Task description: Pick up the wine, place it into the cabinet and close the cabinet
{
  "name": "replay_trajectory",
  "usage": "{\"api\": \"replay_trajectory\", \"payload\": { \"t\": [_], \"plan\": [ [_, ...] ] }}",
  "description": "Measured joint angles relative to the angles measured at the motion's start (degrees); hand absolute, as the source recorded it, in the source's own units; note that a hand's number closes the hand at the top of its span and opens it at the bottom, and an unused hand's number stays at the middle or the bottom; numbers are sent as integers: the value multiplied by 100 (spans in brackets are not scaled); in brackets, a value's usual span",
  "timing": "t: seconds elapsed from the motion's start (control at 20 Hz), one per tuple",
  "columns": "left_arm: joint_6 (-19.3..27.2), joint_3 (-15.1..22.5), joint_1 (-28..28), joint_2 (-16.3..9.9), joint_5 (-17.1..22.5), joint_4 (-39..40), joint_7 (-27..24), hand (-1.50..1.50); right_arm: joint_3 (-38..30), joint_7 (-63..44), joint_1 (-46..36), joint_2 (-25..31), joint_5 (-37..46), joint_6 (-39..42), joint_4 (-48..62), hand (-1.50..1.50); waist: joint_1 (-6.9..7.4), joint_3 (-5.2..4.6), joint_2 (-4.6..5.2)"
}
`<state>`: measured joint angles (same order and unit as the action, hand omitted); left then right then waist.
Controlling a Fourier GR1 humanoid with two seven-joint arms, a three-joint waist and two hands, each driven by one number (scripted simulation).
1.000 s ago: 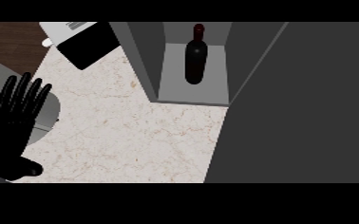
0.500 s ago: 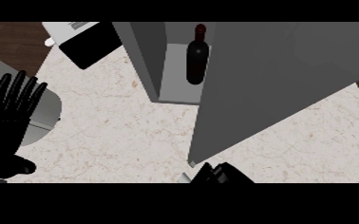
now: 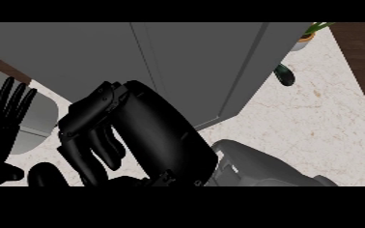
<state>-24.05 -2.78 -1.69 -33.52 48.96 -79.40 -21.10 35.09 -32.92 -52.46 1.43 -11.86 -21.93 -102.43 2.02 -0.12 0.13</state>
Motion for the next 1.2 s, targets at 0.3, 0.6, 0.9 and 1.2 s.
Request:
{"api": "replay_trajectory", "payload": {
  "t": [0.3,0.6,0.9,1.2],
  "plan": [
    [-51,-165,86,54,-54,113,63,-150,-552,547,-559,-112,-655,132,1203,150,-64,6,0],
    [-233,-321,114,103,-161,247,80,-150,-873,994,-358,-138,-925,361,1841,150,-124,20,-11],
    [-268,-417,160,226,-268,241,151,-150,-1183,1463,-217,-131,-824,850,2388,150,-131,-4,-60],
    [-267,-478,148,264,-273,153,260,-150,-1352,1894,-224,-108,-850,1476,2771,150,-85,-33,-159]
  ]
}}
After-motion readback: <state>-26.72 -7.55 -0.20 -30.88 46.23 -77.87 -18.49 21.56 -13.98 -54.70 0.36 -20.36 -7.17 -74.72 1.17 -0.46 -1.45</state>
